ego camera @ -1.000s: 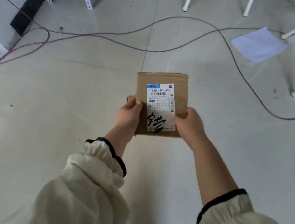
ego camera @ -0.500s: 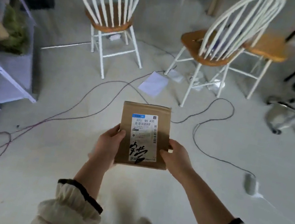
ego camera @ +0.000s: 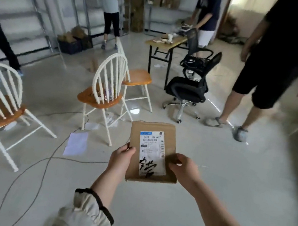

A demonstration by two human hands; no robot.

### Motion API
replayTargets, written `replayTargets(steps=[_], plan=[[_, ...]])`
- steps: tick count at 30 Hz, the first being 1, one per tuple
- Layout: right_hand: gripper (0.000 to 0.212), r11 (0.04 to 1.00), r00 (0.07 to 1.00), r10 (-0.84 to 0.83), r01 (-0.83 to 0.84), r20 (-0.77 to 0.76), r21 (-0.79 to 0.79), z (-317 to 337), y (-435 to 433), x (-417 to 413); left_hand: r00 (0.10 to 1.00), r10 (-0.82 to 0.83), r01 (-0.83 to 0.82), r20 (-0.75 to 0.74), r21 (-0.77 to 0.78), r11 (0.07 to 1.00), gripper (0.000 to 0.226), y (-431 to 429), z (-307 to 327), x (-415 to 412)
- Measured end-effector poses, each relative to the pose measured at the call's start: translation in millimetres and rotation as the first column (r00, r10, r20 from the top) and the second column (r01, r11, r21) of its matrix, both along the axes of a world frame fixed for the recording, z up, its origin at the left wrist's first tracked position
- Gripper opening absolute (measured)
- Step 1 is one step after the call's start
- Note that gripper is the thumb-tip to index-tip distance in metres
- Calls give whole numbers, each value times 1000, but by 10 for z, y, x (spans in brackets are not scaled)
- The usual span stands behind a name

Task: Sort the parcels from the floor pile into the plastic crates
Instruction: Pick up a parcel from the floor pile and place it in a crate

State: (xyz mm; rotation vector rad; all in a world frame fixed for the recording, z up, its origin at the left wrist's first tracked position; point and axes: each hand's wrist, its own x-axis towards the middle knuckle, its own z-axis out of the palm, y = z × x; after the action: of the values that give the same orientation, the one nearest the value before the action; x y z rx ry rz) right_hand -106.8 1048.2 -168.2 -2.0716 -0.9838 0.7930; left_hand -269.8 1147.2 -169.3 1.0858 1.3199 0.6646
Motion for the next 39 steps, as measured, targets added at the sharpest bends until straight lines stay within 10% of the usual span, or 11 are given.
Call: replayTargets(steps=[10,20,31,39], plan=[[21,794,795,-606,605,6,64,255,-2346,1209,789,-613,608,41,97,788,13,-1597,354,2064],[27,256,255,-967,958,27,129,486,-5808,1420,223,-968,969,117,80,233,39,-4988,388,3666],[33,-434,-433,-901,897,-30,81,432,-8644,300,-420,-904,906,86,-10,-422,40,-8650,413,3531],[25,-767,-762,-636,642,-123,-9,2,-9552,-30,-723,-691,689,-13,-93,-719,41,-10199,158,3392]])
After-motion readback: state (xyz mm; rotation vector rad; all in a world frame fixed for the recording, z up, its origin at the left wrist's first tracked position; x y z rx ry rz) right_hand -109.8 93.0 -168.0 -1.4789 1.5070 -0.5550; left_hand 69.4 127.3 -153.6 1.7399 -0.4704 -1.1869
